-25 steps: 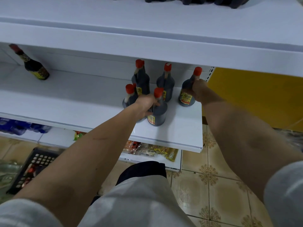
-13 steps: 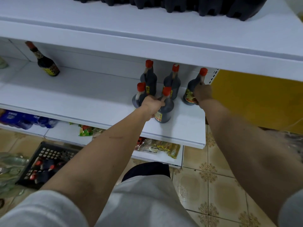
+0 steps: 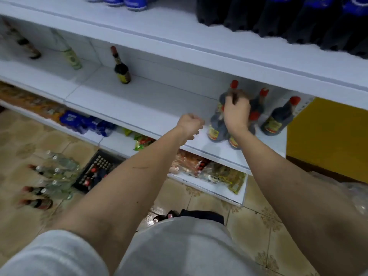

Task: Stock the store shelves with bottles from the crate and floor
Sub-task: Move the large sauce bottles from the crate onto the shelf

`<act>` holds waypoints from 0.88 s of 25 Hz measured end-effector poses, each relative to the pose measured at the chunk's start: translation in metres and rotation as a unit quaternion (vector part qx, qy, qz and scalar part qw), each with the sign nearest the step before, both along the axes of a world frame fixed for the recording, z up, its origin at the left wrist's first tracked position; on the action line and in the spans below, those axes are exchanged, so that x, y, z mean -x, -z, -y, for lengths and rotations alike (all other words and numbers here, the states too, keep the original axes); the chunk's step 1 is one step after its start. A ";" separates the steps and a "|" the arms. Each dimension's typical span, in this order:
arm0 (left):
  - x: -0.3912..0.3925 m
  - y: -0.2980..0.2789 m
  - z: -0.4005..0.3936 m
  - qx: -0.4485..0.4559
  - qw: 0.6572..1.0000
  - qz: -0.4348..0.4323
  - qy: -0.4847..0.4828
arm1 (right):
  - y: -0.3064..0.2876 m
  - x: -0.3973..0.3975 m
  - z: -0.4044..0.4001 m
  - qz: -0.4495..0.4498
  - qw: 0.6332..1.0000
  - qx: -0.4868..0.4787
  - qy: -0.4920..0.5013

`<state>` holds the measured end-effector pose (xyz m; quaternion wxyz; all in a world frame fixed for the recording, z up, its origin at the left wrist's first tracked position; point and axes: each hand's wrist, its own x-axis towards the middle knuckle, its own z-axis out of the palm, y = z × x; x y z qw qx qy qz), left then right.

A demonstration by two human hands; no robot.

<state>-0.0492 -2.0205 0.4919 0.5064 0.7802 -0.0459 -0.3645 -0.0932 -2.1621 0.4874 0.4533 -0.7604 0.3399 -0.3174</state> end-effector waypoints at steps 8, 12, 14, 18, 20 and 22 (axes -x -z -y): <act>-0.051 0.008 -0.160 -0.033 0.975 -0.008 -0.218 | 0.021 -0.089 -0.175 -0.086 0.945 -0.049 -0.311; -0.050 0.031 -0.229 -0.055 0.950 -0.035 -0.305 | 0.051 -0.103 -0.238 -0.164 0.902 -0.071 -0.394; -0.050 0.049 -0.257 -0.062 0.938 -0.055 -0.337 | 0.073 -0.107 -0.269 -0.198 0.881 -0.088 -0.421; -0.061 0.106 -0.318 -0.074 0.925 -0.088 -0.363 | 0.127 -0.132 -0.336 -0.283 0.848 -0.105 -0.436; -0.069 0.142 -0.351 -0.069 0.921 -0.120 -0.364 | 0.161 -0.146 -0.365 -0.324 0.843 -0.146 -0.404; -0.076 0.185 -0.391 -0.066 0.908 -0.171 -0.376 | 0.202 -0.156 -0.399 -0.376 0.833 -0.183 -0.361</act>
